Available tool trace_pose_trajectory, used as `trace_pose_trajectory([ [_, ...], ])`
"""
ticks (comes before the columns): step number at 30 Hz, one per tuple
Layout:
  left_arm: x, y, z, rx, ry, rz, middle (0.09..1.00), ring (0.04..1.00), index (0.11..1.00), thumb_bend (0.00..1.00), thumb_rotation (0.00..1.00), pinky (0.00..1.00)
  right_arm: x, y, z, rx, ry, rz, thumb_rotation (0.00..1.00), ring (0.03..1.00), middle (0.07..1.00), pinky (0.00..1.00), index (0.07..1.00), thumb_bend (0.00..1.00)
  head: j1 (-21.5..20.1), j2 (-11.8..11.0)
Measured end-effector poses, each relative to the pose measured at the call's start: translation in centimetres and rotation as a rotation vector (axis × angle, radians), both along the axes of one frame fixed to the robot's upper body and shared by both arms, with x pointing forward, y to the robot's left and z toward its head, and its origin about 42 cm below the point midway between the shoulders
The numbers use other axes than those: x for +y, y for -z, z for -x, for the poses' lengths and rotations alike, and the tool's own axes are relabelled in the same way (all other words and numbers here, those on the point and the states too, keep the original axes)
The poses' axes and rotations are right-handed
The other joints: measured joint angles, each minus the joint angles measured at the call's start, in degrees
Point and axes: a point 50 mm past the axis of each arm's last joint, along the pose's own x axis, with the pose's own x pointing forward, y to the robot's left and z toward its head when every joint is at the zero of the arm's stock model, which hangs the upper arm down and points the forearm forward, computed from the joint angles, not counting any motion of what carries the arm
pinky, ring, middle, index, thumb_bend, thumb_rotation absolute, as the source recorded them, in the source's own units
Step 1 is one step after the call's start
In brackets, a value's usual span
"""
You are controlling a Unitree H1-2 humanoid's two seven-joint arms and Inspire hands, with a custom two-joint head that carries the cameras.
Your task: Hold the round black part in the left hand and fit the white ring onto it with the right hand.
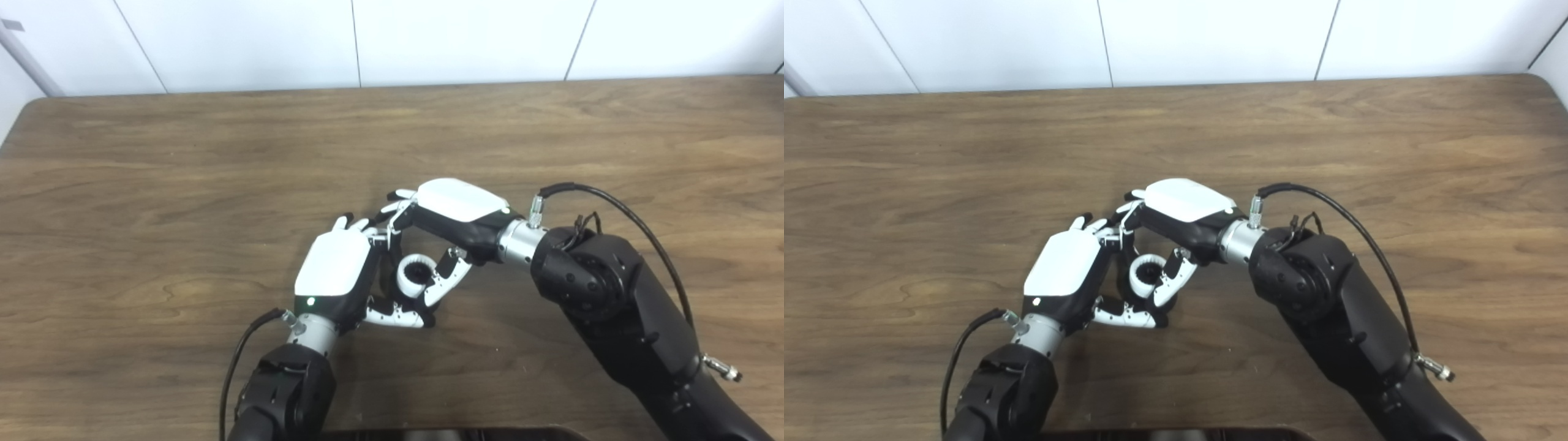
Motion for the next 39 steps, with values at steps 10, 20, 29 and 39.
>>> trace_pose_trajectory([
  [10,0.0,0.0,0.0,0.001,0.000,-0.003,0.782,0.911,0.481,0.52,0.05,1.00,-0.5,0.1,-0.1,0.003,0.003,0.023,0.23,0.967,0.874,0.92,0.620,0.95,-0.2,0.2],
  [20,0.0,0.0,0.0,0.002,0.000,-0.001,0.780,0.912,0.481,0.52,0.05,1.00,-0.5,0.1,-0.1,0.003,0.000,0.023,0.24,0.970,0.877,0.93,0.612,0.96,-0.4,0.2],
  [29,0.0,0.0,-0.1,0.001,0.000,-0.002,0.776,0.906,0.481,0.52,0.05,1.00,-0.6,-0.2,-0.3,-0.003,-0.001,0.023,0.25,0.964,0.870,0.91,0.614,0.96,-0.4,0.2],
  [39,0.1,0.0,-0.1,0.001,-0.001,-0.002,0.777,0.912,0.482,0.52,0.05,1.00,-2.4,-2.3,-2.0,-0.033,0.070,-0.003,0.28,0.971,0.877,0.93,0.631,0.94,-0.4,0.1],
])
